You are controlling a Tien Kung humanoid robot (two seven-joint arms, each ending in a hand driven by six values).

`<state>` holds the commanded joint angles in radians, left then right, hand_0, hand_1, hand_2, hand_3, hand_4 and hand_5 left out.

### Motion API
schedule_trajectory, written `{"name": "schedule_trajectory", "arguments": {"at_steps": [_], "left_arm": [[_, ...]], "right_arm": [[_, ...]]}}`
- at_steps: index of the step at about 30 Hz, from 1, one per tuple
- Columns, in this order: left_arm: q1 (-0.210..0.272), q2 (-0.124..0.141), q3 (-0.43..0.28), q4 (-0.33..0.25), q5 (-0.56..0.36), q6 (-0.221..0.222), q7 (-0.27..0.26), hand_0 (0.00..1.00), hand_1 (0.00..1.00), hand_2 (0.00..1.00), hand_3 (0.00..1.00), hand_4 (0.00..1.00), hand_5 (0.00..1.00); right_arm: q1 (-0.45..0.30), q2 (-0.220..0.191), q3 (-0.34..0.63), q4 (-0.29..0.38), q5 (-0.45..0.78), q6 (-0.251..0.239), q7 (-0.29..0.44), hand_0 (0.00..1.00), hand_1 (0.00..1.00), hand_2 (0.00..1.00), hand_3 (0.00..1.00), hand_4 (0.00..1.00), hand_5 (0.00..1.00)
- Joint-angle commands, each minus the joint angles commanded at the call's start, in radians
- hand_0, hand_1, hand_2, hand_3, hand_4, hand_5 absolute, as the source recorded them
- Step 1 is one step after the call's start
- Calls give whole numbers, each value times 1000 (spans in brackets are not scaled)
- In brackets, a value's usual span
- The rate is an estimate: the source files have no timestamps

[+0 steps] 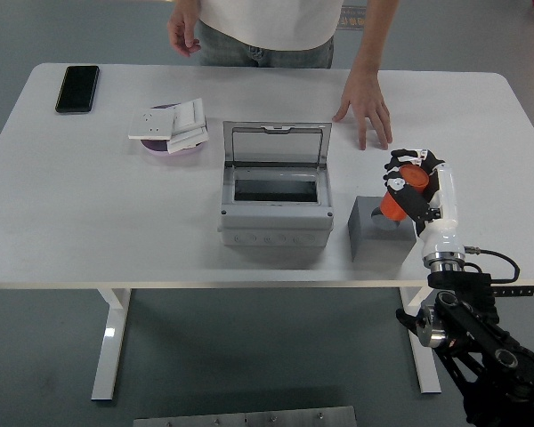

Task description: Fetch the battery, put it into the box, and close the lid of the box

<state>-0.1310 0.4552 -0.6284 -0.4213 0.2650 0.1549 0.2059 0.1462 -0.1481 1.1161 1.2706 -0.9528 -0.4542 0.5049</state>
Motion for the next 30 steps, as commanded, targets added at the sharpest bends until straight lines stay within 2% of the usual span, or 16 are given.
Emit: {"name": "schedule_trajectory", "arguments": {"at_steps": [13, 30], "left_arm": [[3, -8, -4, 0, 12, -6, 7, 603, 757, 636, 573, 637, 135], [0, -13, -16, -1, 37, -10, 18, 601, 757, 635, 573, 635, 132]], "right_arm": [[15, 14, -19, -69, 38, 7, 19, 380, 304, 290, 301, 199, 2], [36, 21, -43, -83, 45, 11, 18, 393, 307, 288, 299, 212, 2]]}}
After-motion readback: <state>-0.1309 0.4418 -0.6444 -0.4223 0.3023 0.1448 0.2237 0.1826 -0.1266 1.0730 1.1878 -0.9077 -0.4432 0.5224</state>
